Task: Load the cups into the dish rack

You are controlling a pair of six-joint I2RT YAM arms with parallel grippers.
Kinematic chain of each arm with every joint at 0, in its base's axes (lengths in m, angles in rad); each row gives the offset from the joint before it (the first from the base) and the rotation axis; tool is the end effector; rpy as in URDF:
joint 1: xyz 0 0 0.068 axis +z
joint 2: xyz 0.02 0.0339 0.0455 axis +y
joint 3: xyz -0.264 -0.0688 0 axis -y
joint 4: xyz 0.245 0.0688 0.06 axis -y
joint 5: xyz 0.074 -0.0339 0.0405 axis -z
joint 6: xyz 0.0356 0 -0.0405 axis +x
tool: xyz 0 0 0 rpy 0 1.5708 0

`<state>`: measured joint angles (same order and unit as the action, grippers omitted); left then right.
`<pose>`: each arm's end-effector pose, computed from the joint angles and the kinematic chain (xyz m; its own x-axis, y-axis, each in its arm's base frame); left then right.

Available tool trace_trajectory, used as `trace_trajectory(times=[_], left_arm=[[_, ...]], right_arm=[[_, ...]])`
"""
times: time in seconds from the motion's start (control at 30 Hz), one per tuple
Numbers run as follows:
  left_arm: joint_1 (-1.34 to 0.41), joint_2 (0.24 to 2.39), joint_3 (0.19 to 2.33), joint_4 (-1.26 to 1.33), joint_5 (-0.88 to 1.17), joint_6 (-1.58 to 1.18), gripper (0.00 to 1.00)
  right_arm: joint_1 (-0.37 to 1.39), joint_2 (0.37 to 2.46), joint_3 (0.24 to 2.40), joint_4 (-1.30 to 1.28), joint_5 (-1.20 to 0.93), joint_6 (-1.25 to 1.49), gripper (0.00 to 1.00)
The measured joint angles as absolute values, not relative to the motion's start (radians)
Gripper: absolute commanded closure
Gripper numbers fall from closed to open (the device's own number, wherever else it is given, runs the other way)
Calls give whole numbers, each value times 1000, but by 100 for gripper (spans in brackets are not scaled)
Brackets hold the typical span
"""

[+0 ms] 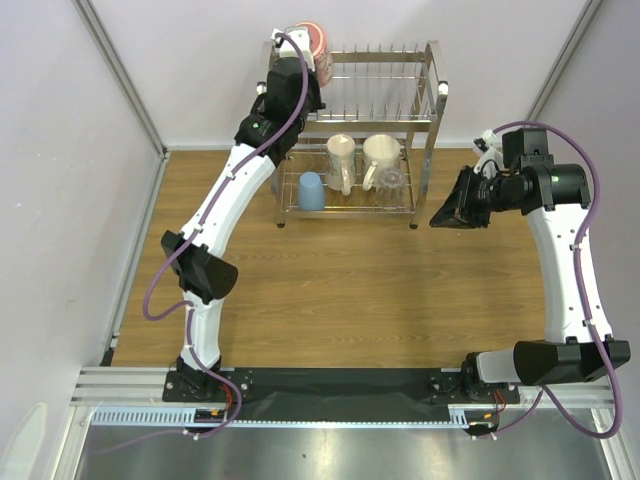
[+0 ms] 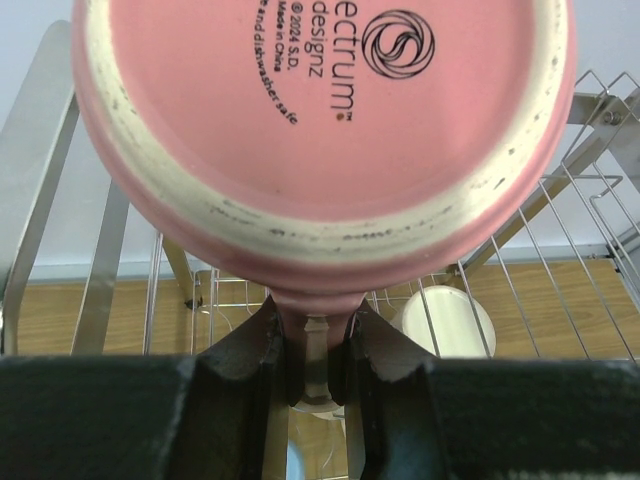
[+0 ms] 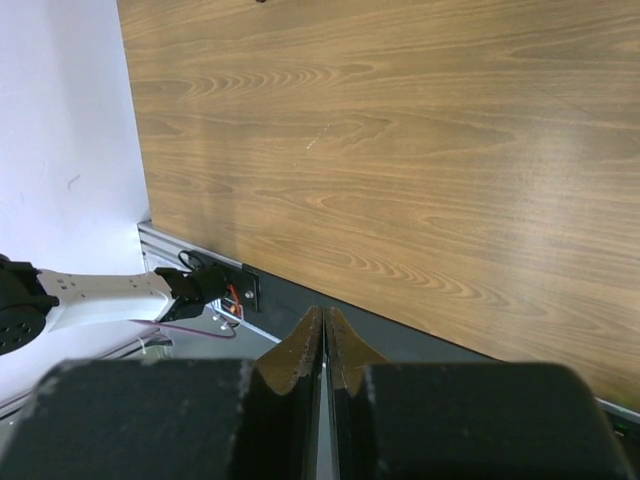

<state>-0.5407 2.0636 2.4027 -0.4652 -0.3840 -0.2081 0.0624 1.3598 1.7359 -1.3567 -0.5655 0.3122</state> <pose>0.4031 -0.2264 0.4707 -0.1383 -0.1404 -0.9804 0.1329 0.9783 -0.1589 0.2268 0.0333 0.4310 -0.8967 0.2038 -0.3929 -0.0786 0.8002 0.5946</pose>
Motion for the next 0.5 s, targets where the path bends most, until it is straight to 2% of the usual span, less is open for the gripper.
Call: trace_trajectory(times=[0.17, 0.33, 0.5], left_arm=[[-543, 2065, 2400, -454, -402, -212, 99], [-544, 2065, 2390, -434, -415, -213, 92], [-546, 2067, 2388, -427, -416, -211, 82]], right_arm=[[58, 1367, 1739, -1357, -566, 308, 91], [51, 1368, 1741, -1357, -566, 301, 91], [41, 1372, 1745, -1357, -566, 297, 92]])
